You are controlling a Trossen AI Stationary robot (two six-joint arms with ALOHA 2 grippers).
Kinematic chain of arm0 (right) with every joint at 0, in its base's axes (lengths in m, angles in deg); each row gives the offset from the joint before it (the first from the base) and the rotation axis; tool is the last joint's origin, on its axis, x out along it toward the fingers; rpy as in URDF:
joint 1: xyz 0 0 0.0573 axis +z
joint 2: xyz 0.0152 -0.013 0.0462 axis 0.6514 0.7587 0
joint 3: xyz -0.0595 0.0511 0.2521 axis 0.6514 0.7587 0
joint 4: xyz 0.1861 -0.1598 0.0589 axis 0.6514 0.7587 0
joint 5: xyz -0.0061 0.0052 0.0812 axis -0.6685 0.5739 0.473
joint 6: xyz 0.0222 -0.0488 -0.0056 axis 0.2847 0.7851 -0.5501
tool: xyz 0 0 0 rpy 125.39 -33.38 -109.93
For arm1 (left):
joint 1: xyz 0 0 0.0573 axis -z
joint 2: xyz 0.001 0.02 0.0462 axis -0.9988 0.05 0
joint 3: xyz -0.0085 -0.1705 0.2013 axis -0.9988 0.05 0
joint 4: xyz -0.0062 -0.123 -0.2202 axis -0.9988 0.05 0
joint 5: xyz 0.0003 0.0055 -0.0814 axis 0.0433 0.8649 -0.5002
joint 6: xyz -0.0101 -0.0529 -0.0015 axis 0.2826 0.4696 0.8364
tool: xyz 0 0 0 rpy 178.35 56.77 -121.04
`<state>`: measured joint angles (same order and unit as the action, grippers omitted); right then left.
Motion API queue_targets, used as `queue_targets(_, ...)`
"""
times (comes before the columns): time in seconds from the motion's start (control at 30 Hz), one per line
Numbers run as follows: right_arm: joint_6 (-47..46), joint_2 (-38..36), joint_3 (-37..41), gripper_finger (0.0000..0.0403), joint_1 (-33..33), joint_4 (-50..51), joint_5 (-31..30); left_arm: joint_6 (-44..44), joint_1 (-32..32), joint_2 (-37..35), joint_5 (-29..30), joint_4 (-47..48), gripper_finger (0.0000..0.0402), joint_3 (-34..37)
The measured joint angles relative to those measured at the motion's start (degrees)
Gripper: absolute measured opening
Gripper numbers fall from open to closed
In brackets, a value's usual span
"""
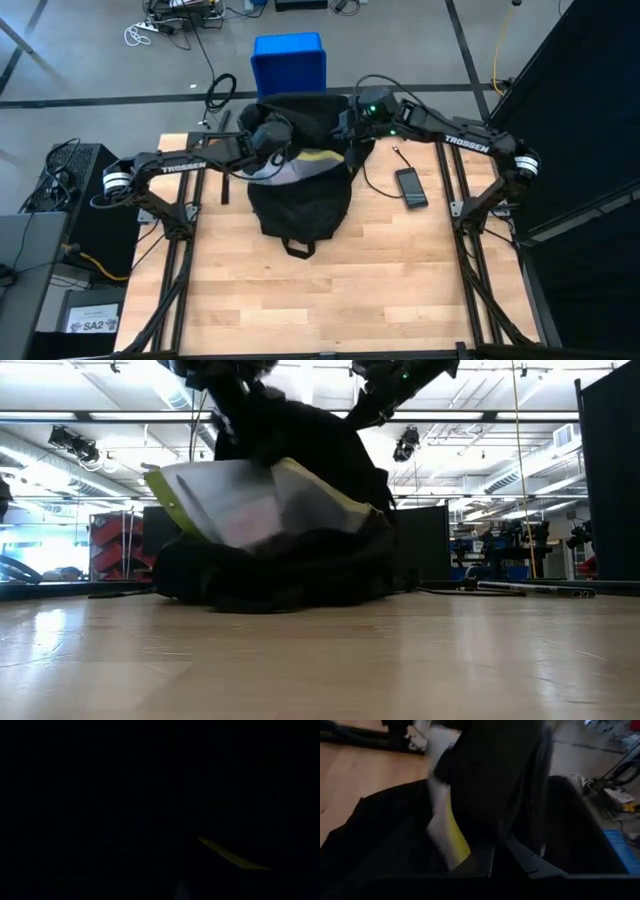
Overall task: Unpack backpack
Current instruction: Put the yellow zipper pouch into the backpack
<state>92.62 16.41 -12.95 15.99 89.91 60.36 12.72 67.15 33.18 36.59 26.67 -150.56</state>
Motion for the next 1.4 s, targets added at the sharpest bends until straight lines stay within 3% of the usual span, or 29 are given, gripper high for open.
queue_targets(0.07, 0.0, 0.0, 0.0, 0.0, 0.4, 0.2, 0.0, -0.5, 0.4, 0.6, -2.6, -4.2, 0.0, 0.0)
queue_targets(0.13, 0.0, 0.1, 0.0, 0.0, 0.8, 0.3, 0.0, -0.7, 0.7, 3.0, -8.9, -7.2, 0.0, -0.1)
queue_targets(0.33, -0.6, 0.3, 0.0, 0.0, 1.7, 1.8, 0.8, -0.5, -0.8, 13.0, -21.8, -8.2, 0.0, 0.0)
queue_targets(0.47, -0.6, 0.3, 0.0, 0.0, 1.8, 3.9, 0.9, -0.7, -1.8, 15.7, -32.8, -10.9, 0.0004, 0.0)
queue_targets(0.53, -0.6, 0.3, 0.0, 0.0, 1.8, 4.4, 1.4, -1.8, -1.8, 15.9, -35.5, -10.6, 0.0015, 0.0)
queue_targets(0.97, -1.9, 0.5, 0.0, 0.0, 1.7, 5.0, 1.7, -4.7, 1.3, 1.3, -36.2, 6.9, 0.017, -4.7)
queue_targets(1.13, -2.1, 0.5, 0.0, 0.0, 1.6, 5.3, 1.7, -4.8, 8.7, -4.1, -36.1, 14.5, 0.0174, -4.8)
queue_targets(1.27, -2.2, 0.5, 0.0, 0.0, 1.5, 5.5, 1.7, -4.7, 16.0, -4.2, -35.9, 19.6, 0.0163, -4.8)
queue_targets(1.4, -2.3, 0.6, 0.0, 0.0, 1.5, 5.6, 1.4, -3.6, 23.0, -2.4, -40.9, 23.7, 0.0157, -3.0)
